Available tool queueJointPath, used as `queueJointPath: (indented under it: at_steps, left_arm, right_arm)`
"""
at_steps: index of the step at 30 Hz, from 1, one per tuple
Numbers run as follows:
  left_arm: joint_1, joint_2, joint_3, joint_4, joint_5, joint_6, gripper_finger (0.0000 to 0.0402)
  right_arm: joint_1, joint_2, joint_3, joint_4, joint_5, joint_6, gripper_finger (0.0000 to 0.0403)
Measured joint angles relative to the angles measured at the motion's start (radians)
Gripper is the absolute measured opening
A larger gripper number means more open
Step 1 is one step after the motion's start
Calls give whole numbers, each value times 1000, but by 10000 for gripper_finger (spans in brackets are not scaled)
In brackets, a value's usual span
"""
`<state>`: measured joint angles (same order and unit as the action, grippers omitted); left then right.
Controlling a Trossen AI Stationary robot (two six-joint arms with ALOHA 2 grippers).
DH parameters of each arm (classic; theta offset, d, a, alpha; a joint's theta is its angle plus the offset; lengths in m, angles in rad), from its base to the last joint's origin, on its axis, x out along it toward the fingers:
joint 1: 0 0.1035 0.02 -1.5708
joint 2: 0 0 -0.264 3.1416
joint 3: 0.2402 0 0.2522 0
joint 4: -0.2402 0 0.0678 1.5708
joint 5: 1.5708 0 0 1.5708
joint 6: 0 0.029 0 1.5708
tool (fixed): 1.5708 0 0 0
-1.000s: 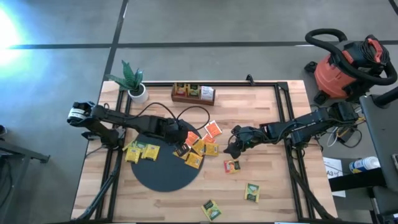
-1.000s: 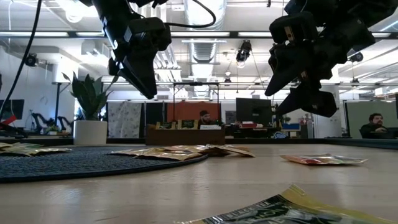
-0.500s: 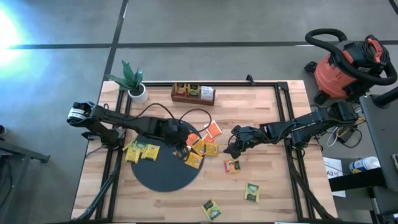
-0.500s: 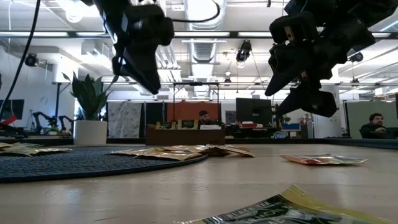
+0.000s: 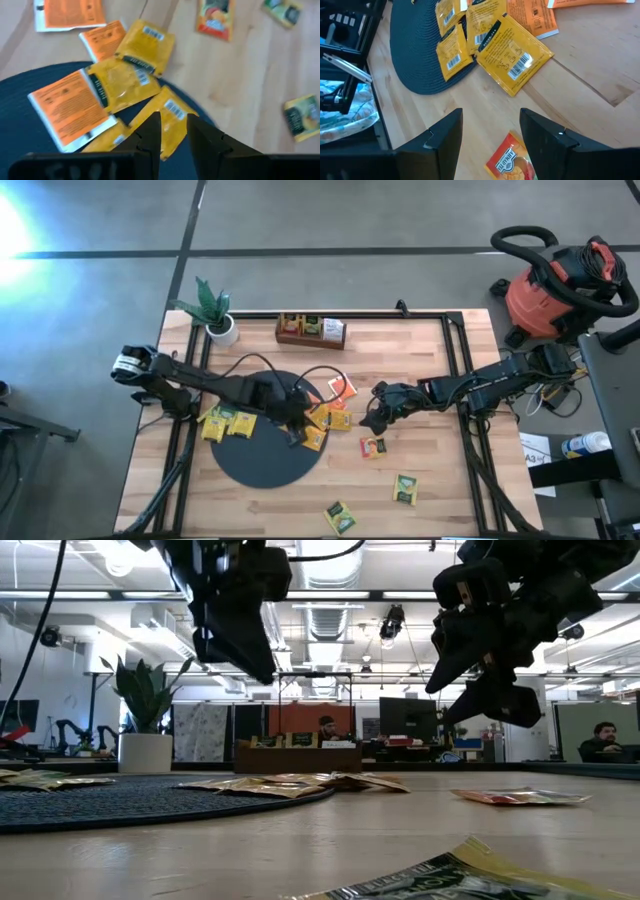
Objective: Pick & Place Tea
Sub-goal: Put the yellow tea bag into the middle section of the wooden organizer
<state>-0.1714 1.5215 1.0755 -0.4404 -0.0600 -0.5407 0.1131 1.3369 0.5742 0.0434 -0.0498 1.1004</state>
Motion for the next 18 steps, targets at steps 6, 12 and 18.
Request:
queueJointPath:
  at_steps: [6,12,18]
  left_arm:
    - [-69,0,0,113,-2,-73,87]
    - [-135,0,3,144,-24,-217,87]
    - [-200,0,12,150,-94,-239,87]
  right_arm:
    - [0,0,5,0,0,3,194]
    - [2,0,7,2,-26,145,194]
    - [81,1,7,238,-52,164,194]
